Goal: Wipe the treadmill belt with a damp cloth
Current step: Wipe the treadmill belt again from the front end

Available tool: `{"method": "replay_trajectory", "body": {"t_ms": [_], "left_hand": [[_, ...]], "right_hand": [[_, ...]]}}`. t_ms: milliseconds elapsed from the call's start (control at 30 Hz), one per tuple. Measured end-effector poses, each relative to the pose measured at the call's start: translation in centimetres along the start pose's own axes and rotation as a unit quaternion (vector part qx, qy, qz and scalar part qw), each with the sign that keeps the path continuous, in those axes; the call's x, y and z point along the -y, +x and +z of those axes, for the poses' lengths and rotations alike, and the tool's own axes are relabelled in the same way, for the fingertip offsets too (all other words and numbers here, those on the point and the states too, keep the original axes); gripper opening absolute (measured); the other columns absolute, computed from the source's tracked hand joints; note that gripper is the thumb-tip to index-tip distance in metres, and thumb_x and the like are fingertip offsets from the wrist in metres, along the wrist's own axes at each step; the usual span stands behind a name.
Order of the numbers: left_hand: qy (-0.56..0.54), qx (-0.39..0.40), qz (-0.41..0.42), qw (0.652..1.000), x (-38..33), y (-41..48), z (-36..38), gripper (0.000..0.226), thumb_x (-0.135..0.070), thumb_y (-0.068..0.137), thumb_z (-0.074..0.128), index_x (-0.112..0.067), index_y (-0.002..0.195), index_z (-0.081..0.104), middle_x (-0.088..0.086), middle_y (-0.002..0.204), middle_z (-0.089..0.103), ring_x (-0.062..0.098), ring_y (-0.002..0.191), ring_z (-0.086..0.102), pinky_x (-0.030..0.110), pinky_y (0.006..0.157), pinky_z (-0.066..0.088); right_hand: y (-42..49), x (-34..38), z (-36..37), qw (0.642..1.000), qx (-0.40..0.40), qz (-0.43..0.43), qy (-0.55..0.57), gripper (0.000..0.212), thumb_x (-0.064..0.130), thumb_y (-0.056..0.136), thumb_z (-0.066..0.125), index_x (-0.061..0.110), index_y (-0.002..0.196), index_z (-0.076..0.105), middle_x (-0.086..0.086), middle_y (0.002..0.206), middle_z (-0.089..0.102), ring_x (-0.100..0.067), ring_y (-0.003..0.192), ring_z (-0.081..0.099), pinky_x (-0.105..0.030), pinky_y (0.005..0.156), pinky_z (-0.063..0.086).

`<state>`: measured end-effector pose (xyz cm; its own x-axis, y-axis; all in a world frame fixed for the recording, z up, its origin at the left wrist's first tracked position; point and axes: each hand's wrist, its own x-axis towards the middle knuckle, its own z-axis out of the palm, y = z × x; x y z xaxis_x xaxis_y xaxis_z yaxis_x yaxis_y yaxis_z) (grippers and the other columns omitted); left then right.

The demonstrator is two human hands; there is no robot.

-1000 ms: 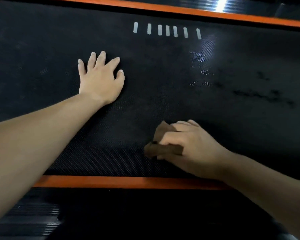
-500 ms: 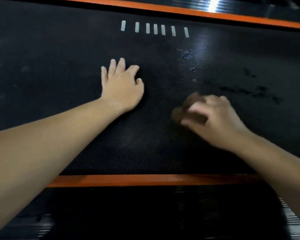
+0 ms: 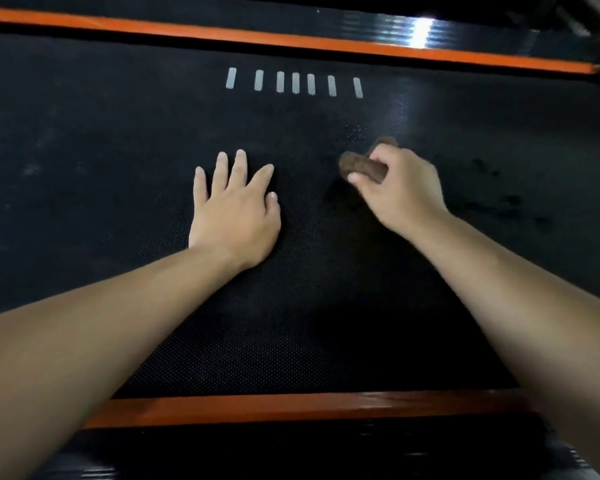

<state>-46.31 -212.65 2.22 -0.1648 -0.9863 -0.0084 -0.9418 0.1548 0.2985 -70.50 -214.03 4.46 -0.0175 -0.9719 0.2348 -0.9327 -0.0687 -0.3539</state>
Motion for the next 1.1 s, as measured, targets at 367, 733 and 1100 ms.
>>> {"method": "replay_trajectory", "body": {"t_ms": [367, 733, 1100], "left_hand": [[0.005, 0.0, -0.004, 1.0, -0.3, -0.2, -0.2, 0.055, -0.041, 0.107, 0.023, -0.031, 0.161, 0.024, 0.007, 0.173, 0.005, 0.028, 0.159, -0.008, 0.053, 0.127, -0.006], [0.022, -0.001, 0.006, 1.0, -0.2, -0.2, 0.1, 0.057, -0.043, 0.106, 0.02, -0.033, 0.163, 0.017, 0.009, 0.173, 0.003, 0.03, 0.159, -0.009, 0.056, 0.126, -0.006], [0.04, -0.012, 0.017, 0.999, -0.2, 0.0, 0.5, 0.061, -0.046, 0.103, 0.017, -0.032, 0.163, 0.017, 0.013, 0.172, 0.006, 0.035, 0.158, -0.004, 0.059, 0.126, -0.002]], "right_hand": [[2.7, 0.3, 0.3, 1.0, -0.017, 0.01, 0.01, 0.022, 0.049, 0.088, 0.068, 0.032, 0.087, 0.054, 0.006, 0.089, 0.06, -0.021, 0.087, 0.059, -0.042, 0.087, 0.047], [6.6, 0.6, 1.7, 0.999, -0.032, -0.018, -0.021, 0.019, 0.047, 0.092, 0.063, 0.029, 0.097, 0.063, 0.002, 0.096, 0.063, -0.024, 0.095, 0.059, -0.041, 0.091, 0.035], [9.1, -0.6, 1.1, 0.998, 0.001, -0.051, -0.045, 0.018, 0.048, 0.089, 0.065, 0.032, 0.093, 0.059, 0.005, 0.093, 0.059, -0.024, 0.092, 0.059, -0.044, 0.096, 0.045]]}}
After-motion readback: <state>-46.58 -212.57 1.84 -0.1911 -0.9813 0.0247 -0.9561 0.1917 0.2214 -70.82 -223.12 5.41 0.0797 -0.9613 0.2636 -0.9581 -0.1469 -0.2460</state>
